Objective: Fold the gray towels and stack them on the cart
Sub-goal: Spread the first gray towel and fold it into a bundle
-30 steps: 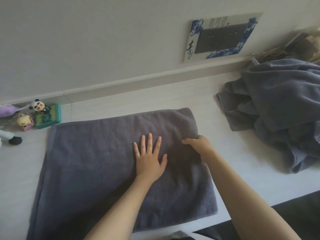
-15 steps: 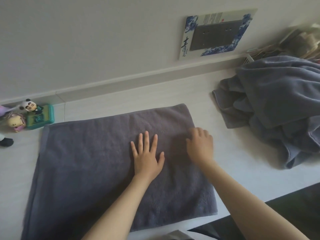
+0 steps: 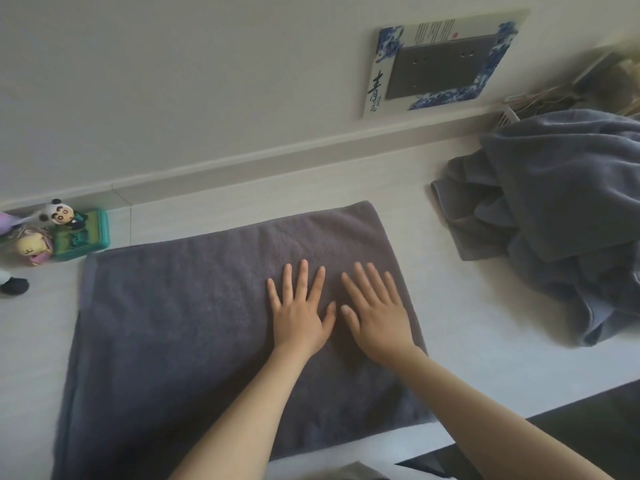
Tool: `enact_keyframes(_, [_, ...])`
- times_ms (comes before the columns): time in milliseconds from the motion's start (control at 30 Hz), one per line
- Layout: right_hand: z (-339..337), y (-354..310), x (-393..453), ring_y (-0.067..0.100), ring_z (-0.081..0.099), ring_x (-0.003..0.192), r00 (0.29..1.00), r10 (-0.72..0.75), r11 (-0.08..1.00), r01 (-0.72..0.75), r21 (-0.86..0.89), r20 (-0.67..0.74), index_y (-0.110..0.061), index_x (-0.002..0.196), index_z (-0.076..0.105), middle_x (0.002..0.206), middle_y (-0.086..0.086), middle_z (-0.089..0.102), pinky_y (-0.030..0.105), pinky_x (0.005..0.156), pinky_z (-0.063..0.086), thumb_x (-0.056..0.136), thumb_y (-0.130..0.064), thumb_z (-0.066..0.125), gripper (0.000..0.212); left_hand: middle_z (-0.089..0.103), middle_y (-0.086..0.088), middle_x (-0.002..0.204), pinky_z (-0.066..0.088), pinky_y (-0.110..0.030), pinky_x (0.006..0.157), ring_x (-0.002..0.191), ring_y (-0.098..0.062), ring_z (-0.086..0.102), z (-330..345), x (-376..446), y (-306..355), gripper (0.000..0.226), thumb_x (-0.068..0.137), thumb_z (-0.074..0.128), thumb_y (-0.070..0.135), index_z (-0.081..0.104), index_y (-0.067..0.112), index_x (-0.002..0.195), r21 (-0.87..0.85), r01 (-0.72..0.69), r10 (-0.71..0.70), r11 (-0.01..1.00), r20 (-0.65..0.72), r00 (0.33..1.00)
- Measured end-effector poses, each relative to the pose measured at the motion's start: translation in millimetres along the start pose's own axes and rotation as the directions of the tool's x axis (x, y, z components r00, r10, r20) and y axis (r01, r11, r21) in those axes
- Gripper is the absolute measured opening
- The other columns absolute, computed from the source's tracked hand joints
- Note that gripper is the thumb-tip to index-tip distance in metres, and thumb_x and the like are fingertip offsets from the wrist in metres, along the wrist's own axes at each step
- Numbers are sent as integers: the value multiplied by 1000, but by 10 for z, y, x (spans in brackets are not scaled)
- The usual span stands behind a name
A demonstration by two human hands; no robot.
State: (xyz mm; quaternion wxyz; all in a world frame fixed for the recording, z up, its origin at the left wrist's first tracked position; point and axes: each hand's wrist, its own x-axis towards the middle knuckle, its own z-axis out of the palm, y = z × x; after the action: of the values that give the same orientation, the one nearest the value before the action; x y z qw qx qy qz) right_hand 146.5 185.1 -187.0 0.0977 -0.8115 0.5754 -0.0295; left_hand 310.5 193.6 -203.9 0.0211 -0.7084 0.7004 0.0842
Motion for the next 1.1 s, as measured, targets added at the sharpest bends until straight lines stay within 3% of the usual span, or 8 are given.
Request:
enact_keyframes(167, [-4, 375, 224, 29, 31, 139, 996, 80, 995, -77, -58, 48, -21, 144, 32, 150, 7, 34, 43, 113, 11, 96, -50, 3, 63, 1, -5, 160, -8, -57, 114, 147, -30, -4, -103, 295, 72, 66, 93, 21, 55, 6, 27, 151, -51, 37, -34, 998, 58, 998])
enact_keyframes(233, [-88, 439, 446, 28, 15, 144, 987, 140, 987, -133, -91, 78, -23, 148, 19, 155, 7, 20, 41, 116, 0, 96, -51, -1, 63, -8, -5, 159, -14, -52, 114, 146, -25, -12, -212, 369, 168, 65, 96, 22, 49, 1, 22, 151, -119, 21, -11, 993, 79, 997])
enact_keyframes(300, [-145, 399, 531, 26, 3, 146, 981, 183, 980, -175, -99, 71, -20, 150, 13, 157, 8, 11, 39, 117, -7, 97, -45, 7, 58, 0, -9, 159, -13, -48, 116, 147, -25, -4, -270, 285, 269, 64, 95, 21, 44, 13, 15, 151, -152, -55, 56, 987, -1, 998])
enact_keyframes(467, [-6, 319, -151, 23, 26, 141, 996, 3, 999, 1, -42, 93, -22, 146, 25, 151, 2, 31, 38, 115, 4, 98, -46, 14, 55, 28, -11, 154, 13, -56, 111, 142, -32, 25, 11, -271, 216, 64, 89, 32, 48, 34, 18, 146, -35, -149, 149, 988, -4, 989])
enact_keyframes(600, [-4, 625, -341, 20, 3, 146, 934, 348, 937, -345, -52, 86, -30, 149, 8, 158, -4, 8, 39, 117, -4, 89, -52, 0, 65, 27, -9, 155, 14, -55, 111, 143, -30, 23, 44, -305, 98, 64, 90, 31, 50, 30, 22, 148, 25, -141, 140, 990, 18, 990])
enact_keyframes(700, [-26, 531, -350, 20, -8, 145, 900, 433, 901, -429, -71, 54, -23, 150, 0, 158, 1, -1, 39, 115, -15, 86, -50, -7, 70, 31, -12, 152, 14, -54, 110, 141, -32, 29, -13, -327, 177, 63, 90, 31, 47, 37, 17, 145, -8, -124, 124, 992, 4, 992])
enact_keyframes(867, [101, 219, -550, 20, -3, 145, 989, 80, 993, -68, -96, 126, -35, 149, 10, 157, -3, 10, 36, 116, -11, 97, -53, 18, 55, 29, -8, 154, 16, -57, 111, 142, -31, 26, 63, -673, 150, 68, 86, 39, 51, 34, 21, 146, -15, -218, 218, 976, -8, 976])
enact_keyframes(1100, [127, 213, -576, 15, -9, 143, 984, 134, 987, -121, -109, 117, -38, 148, 6, 156, -6, 3, 36, 116, -11, 93, -57, 7, 58, 26, -4, 155, 13, -60, 112, 143, -31, 24, 85, -961, -561, 68, 87, 32, 57, 27, 27, 148, 15, -23, 23, 1000, 8, 1000])
